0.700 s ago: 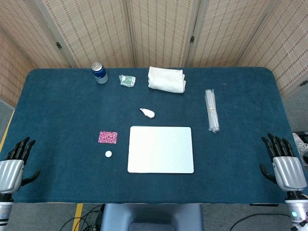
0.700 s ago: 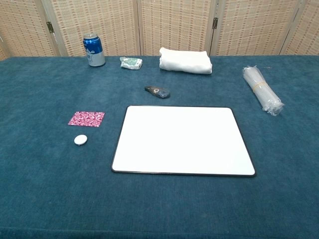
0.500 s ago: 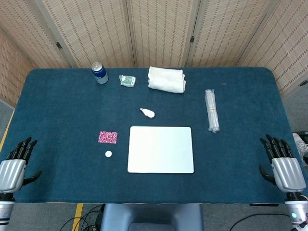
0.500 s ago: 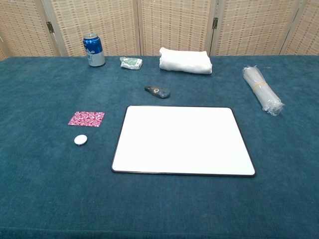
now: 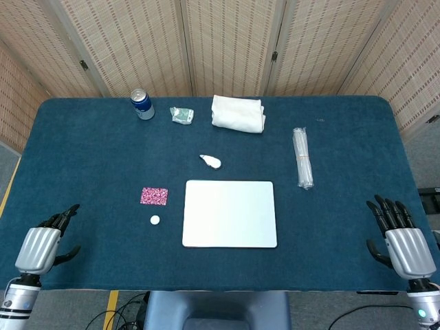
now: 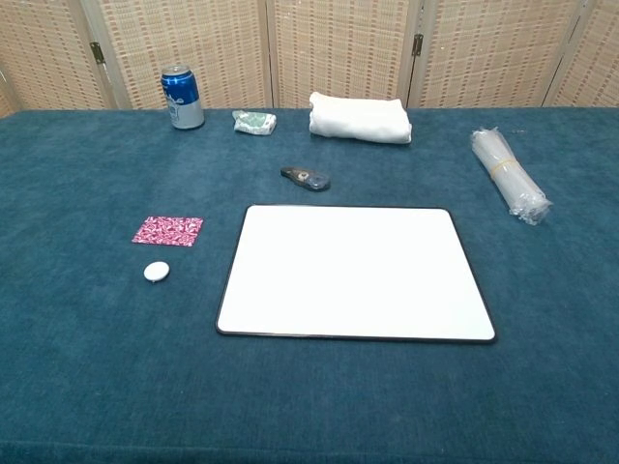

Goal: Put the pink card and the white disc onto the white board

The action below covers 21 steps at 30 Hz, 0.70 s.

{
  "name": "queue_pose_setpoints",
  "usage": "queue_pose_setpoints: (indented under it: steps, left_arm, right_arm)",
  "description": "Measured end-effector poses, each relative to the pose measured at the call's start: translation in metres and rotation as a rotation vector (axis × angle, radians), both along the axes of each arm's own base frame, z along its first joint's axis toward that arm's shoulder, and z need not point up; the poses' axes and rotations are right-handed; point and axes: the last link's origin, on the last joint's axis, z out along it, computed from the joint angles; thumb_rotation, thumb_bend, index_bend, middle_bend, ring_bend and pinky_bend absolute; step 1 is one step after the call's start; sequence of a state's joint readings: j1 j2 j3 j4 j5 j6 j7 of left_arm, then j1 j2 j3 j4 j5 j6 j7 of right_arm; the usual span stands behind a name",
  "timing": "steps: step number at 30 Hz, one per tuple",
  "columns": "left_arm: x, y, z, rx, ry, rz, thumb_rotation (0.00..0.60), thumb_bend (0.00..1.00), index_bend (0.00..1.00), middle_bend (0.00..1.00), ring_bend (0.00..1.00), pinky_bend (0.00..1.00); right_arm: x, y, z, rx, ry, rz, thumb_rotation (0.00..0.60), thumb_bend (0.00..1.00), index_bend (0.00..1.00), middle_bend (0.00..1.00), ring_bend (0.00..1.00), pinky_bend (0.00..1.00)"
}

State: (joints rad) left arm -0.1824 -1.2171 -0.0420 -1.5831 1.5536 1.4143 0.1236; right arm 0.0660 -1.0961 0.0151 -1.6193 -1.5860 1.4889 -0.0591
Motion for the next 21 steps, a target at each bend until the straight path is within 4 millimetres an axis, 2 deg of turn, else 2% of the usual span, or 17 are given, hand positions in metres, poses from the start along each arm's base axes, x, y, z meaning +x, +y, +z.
queue_pose_setpoints:
  steps: [3, 10, 21]
  left_arm:
    - [0.015, 0.011, -0.008, 0.003, -0.042, -0.046, 0.600, 0.28, 0.36, 1.00, 1.00, 1.00]
    - [0.033, 0.029, -0.025, -0.106, -0.114, 0.036, 0.600, 0.28, 0.31, 1.00, 1.00, 1.00]
    - [0.073, 0.068, -0.064, -0.193, -0.042, 0.174, 0.600, 0.28, 0.29, 1.00, 1.00, 1.00]
  right_arm:
    - [0.003, 0.000, 0.000, 0.007, -0.011, 0.021, 0.600, 0.28, 0.00, 0.00, 0.00, 0.00]
    - [0.008, 0.010, 0.005, -0.016, -0.023, 0.075, 0.600, 0.28, 0.00, 0.00, 0.00, 0.00]
    - [0.007, 0.021, 0.017, -0.035, -0.061, 0.101, 0.600, 0.28, 0.00, 0.00, 0.00, 0.00]
